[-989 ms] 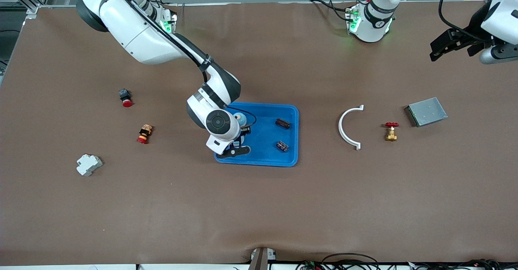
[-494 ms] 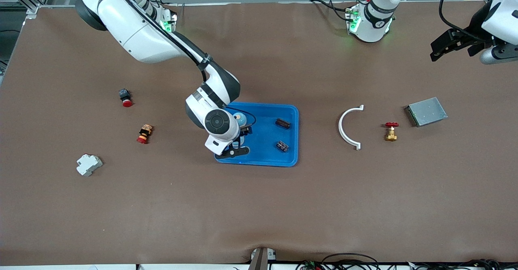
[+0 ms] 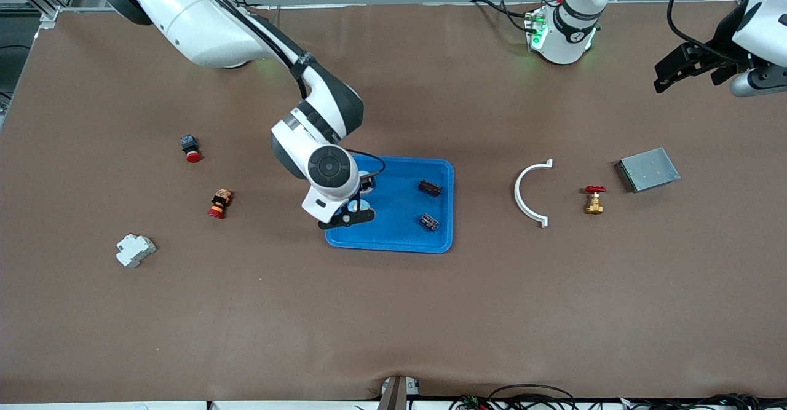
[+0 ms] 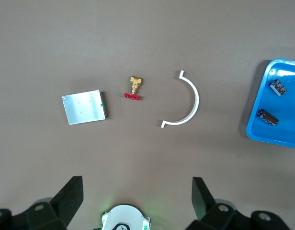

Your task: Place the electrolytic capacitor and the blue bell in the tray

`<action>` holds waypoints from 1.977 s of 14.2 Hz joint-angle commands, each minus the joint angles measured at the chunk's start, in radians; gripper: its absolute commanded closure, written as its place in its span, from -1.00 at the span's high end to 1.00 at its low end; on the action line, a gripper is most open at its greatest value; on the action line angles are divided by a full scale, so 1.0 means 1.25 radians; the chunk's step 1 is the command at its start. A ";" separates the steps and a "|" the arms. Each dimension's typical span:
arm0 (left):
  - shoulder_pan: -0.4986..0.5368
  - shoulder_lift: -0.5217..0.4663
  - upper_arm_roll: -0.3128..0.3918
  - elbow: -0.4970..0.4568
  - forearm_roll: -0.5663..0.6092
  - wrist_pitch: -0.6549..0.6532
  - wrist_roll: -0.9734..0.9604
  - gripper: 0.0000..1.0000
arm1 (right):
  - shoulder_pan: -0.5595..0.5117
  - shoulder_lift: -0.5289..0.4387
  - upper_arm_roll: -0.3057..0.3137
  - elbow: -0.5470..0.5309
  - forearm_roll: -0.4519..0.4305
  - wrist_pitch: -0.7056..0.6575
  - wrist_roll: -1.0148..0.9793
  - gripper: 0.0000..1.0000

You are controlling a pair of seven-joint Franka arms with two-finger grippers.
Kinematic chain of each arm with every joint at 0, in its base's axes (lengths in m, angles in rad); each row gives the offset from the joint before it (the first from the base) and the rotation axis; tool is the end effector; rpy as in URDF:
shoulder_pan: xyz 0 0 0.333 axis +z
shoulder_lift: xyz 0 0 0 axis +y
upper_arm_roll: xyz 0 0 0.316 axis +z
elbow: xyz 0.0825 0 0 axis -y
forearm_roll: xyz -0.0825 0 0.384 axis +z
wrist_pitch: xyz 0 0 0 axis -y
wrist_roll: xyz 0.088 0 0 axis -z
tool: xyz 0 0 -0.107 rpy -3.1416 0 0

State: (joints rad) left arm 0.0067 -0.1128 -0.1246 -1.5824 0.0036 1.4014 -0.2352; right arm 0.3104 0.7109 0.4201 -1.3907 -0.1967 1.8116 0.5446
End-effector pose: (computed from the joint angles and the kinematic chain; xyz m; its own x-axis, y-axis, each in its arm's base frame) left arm 0.4970 -0.0627 0.6639 0.9908 0.1196 -0.0630 0.1177 -0.9925 -0.0332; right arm 0.5656 0.4097 0.2970 0.9528 0.1836 -0.2420 0.1979 -0.9796 0.0361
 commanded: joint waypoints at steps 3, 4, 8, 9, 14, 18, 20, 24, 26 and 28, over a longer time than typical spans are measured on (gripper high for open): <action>0.006 0.004 -0.002 0.012 -0.003 -0.001 0.016 1.00 | -0.013 -0.133 -0.002 -0.021 0.064 -0.097 0.005 1.00; 0.004 0.003 -0.005 0.009 -0.002 0.010 0.016 1.00 | -0.024 -0.161 -0.002 -0.021 0.069 -0.124 0.004 1.00; 0.000 0.003 -0.016 -0.014 -0.002 0.048 0.015 1.00 | -0.122 -0.289 -0.002 -0.024 0.144 -0.189 0.002 1.00; 0.000 -0.001 -0.022 -0.014 -0.002 0.048 0.015 1.00 | -0.155 -0.316 -0.002 -0.024 0.167 -0.199 0.001 1.00; 0.002 -0.013 -0.038 -0.017 -0.004 0.055 0.022 1.00 | -0.251 -0.429 -0.004 -0.026 0.175 -0.269 -0.017 1.00; 0.009 0.004 -0.032 0.003 -0.007 0.069 0.043 1.00 | -0.352 -0.530 -0.004 -0.081 0.176 -0.299 -0.165 1.00; 0.012 0.023 -0.027 0.021 -0.005 0.069 0.045 1.00 | -0.364 -0.553 -0.041 -0.090 0.179 -0.327 -0.193 1.00; 0.011 0.039 -0.022 0.020 0.003 0.067 0.045 1.00 | -0.354 -0.553 -0.107 -0.072 0.184 -0.362 -0.199 1.00; 0.011 0.040 -0.021 0.020 0.012 0.066 0.045 1.00 | -0.367 -0.553 -0.114 -0.072 0.184 -0.363 -0.212 1.00; 0.011 0.040 -0.021 0.020 0.012 0.062 0.042 1.00 | -0.365 -0.550 -0.158 -0.073 0.184 -0.361 -0.273 1.00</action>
State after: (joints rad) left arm 0.0169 -0.0676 -0.1500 -1.5791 0.0051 1.4898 -0.1981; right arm -0.1302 0.0422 0.2621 -1.4629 0.0156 1.3615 0.2702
